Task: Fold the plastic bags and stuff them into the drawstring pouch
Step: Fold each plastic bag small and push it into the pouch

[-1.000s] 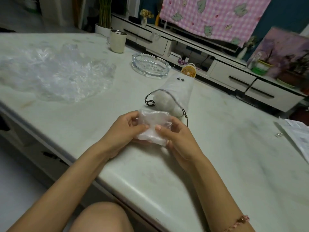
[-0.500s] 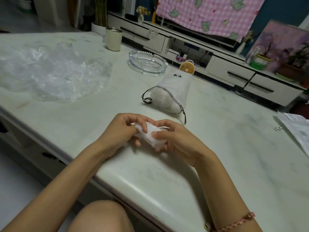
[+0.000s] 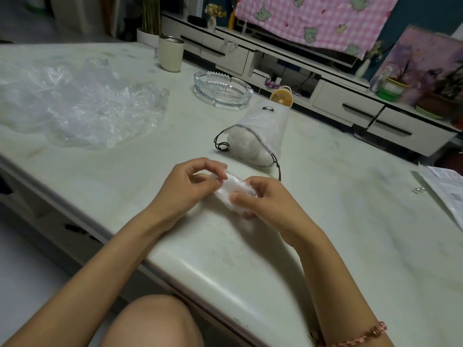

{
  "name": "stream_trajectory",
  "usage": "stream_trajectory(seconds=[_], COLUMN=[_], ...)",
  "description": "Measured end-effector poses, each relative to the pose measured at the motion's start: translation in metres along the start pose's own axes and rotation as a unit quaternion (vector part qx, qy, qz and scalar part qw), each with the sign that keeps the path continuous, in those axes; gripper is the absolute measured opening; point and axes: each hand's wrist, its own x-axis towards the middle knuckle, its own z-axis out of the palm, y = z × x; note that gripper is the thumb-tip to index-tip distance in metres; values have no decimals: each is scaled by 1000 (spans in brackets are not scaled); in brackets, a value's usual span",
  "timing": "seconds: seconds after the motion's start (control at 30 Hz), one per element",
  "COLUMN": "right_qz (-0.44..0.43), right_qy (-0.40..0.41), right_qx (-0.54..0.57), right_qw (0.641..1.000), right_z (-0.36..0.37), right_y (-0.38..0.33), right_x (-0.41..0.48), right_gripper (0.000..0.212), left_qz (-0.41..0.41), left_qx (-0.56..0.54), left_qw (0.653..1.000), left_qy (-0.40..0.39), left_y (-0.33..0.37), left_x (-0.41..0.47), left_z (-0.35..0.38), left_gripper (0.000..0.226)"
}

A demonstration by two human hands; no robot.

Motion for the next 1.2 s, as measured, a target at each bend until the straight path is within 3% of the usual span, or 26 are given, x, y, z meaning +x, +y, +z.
stream_trajectory(seconds=[0.13, 0.27, 0.4, 0.5, 0.6, 0.73, 0.8, 0.87, 0.97, 1.07, 1.13, 1.2], right_qz=[-15, -22, -35, -49, -41, -23, -9, -7, -36, -33, -29, -33], right_qy=[-50, -69, -7, -10, -23, 65, 115, 112, 105, 163, 190, 206], right_qx=[44, 131, 168, 185, 230, 170, 182, 197, 197, 202, 198, 179], right_qw=[998, 989, 985, 982, 972, 983, 977, 974, 974, 965, 961, 961], right_z=[-4, -2, 7, 12, 12, 15, 14, 9, -4, -18, -25, -28], right_y=[1, 7, 9, 8, 6, 8, 12, 14, 13, 15, 16, 19], right_x=[-1, 1, 4, 5, 5, 7, 9, 9, 11, 16, 18, 19], right_gripper=[4, 23, 16, 22, 22, 9, 24, 32, 23, 15, 13, 10], left_qz=[-13, -67, -94, -63, -51, -41, -42, -50, -58, 51, 164, 206], left_qx=[-9, 13, -78, -14, 21, 37, 30, 17, 11, 170, 334, 449], left_qw=[1000, 998, 992, 997, 998, 998, 999, 999, 998, 983, 925, 867], left_qy=[18, -9, -43, -42, -12, 24, 17, -10, -39, 38, 82, 70], left_y=[0, -2, -3, -6, -6, -7, -8, -5, 5, 8, 6, 2], left_x=[0, 2, 4, 3, 3, 3, 3, 2, 10, 37, 60, 83], left_z=[1, 3, 6, 5, 7, 9, 12, 15, 21, 20, 16, 18], left_gripper=[22, 8, 25, 26, 11, 21, 22, 19, 13, 8, 29, 44])
